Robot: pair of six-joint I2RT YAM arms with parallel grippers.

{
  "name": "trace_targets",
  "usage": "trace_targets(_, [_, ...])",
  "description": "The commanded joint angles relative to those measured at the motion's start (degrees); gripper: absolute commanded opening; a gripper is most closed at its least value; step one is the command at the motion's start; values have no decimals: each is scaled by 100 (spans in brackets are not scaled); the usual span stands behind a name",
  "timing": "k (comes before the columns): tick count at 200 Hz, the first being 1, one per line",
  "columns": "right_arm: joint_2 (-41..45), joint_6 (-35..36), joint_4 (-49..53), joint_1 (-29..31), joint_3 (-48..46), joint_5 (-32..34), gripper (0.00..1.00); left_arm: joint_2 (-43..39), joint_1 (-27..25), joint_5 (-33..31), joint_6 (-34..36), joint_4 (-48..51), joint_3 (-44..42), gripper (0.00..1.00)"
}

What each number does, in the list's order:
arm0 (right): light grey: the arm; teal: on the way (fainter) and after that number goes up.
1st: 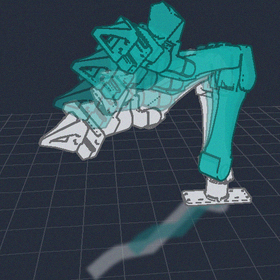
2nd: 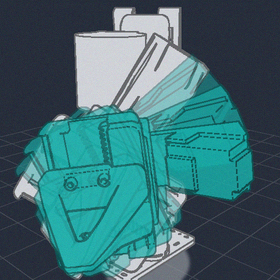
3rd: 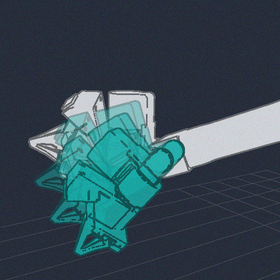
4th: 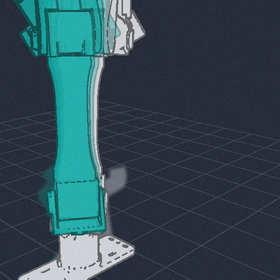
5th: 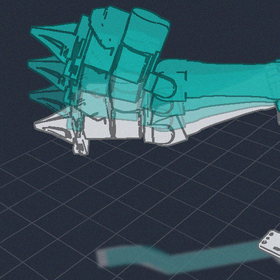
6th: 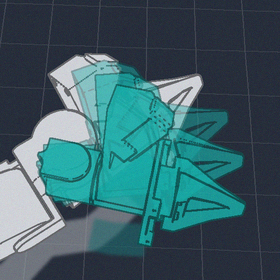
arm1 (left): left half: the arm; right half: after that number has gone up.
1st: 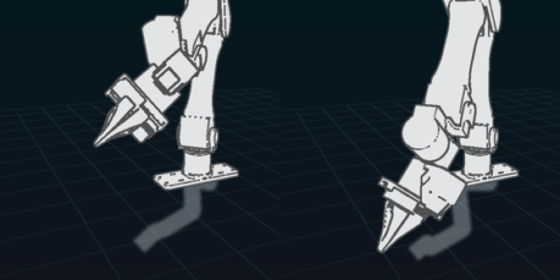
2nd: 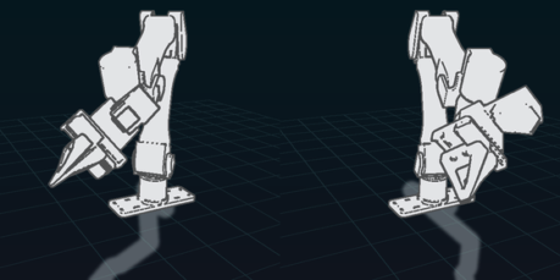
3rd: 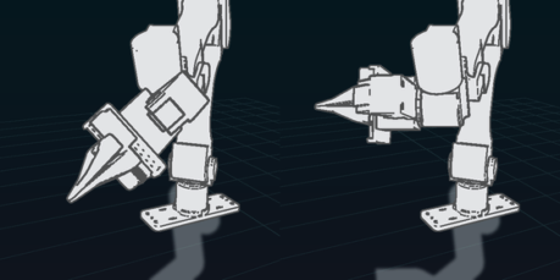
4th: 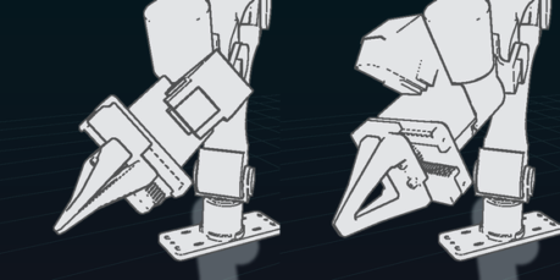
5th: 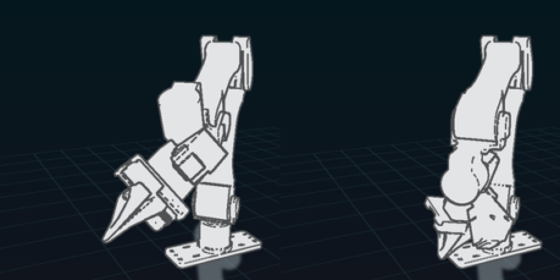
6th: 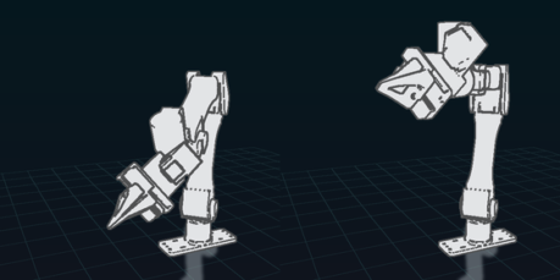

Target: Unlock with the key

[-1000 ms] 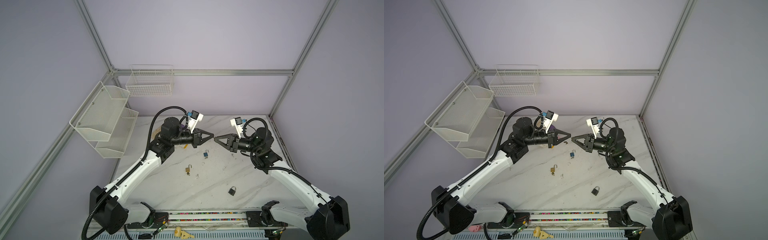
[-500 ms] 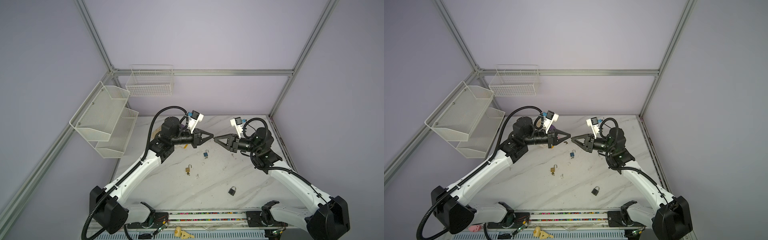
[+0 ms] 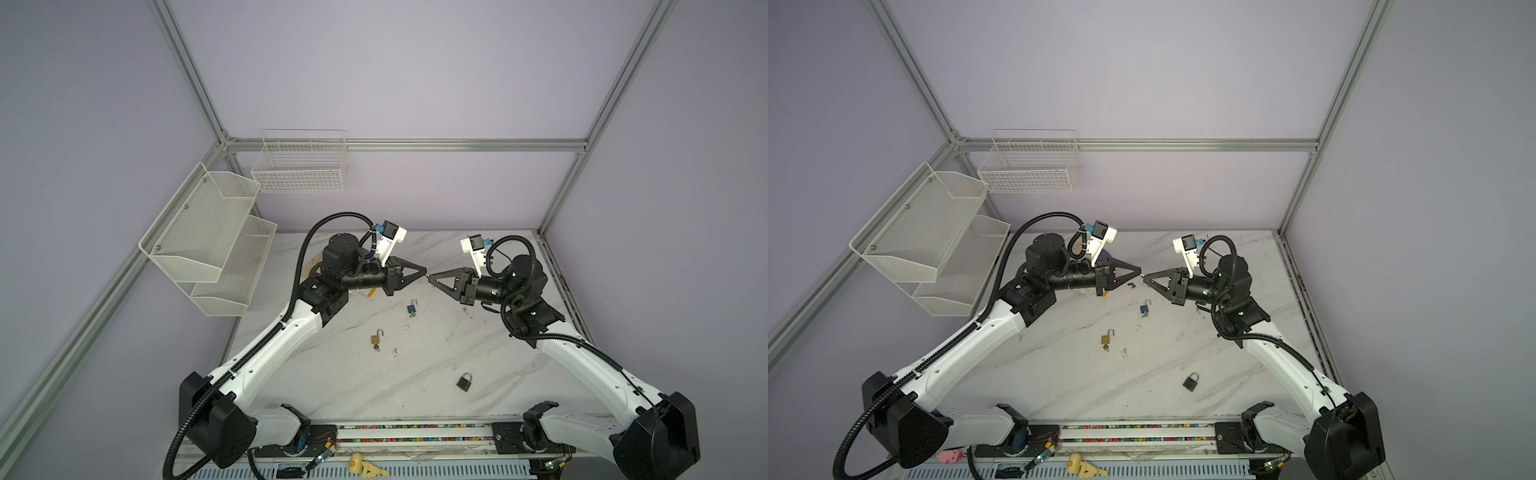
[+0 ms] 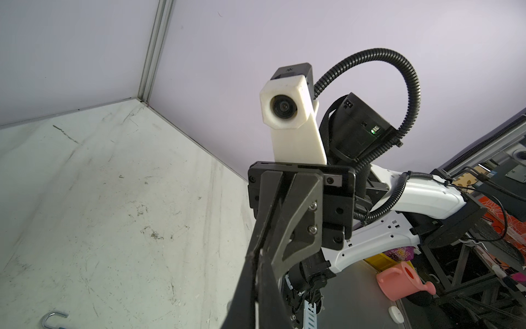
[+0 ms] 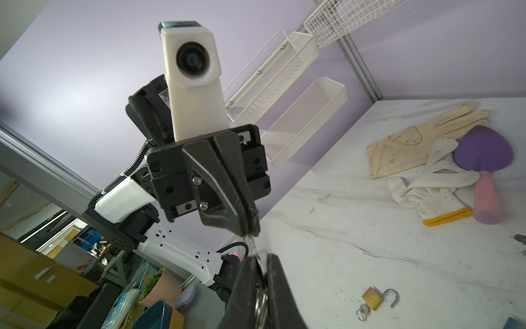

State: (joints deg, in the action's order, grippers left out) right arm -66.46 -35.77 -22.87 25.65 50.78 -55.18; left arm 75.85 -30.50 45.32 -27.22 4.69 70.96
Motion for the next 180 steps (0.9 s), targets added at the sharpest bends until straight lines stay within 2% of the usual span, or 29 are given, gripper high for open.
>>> trace_targets(1, [80, 116, 63, -21, 177, -72, 8, -49, 62, -83, 95, -65, 546, 0])
trace_targets(32, [130, 112, 116, -18, 226, -53, 0, -33, 77, -147, 108, -58, 550, 0])
trace_targets(70, [251, -28, 292, -18, 327, 149, 0, -63, 116, -316, 97, 40, 539, 0])
trace_targets(80, [318, -79, 411, -19, 347, 272, 0, -138, 113, -429, 88, 82, 496, 20])
trace_targets(86, [367, -2, 668, -29, 380, 446, 0, -194, 123, -543, 92, 144, 457, 28])
trace_targets(110, [612, 192, 1571, -135, 376, 1108, 0, -511, 113, -1181, -251, 243, 14, 50])
trace_targets(119, [722, 222, 1911, -188, 341, 1412, 0, -696, 73, -1502, -509, 262, -246, 55])
trace_targets(129, [848, 260, 2220, -273, 264, 1689, 0, -922, -112, -2066, -766, 332, -546, 57])
trace_targets(150, [1032, 269, 2840, -434, 91, 2359, 0, -1243, -908, -3413, -1213, 500, -1118, 58])
trace_targets(180, [1171, 112, 3434, -549, -225, 3303, 0, -874, -2107, -4558, -1851, 1024, -1417, 59])
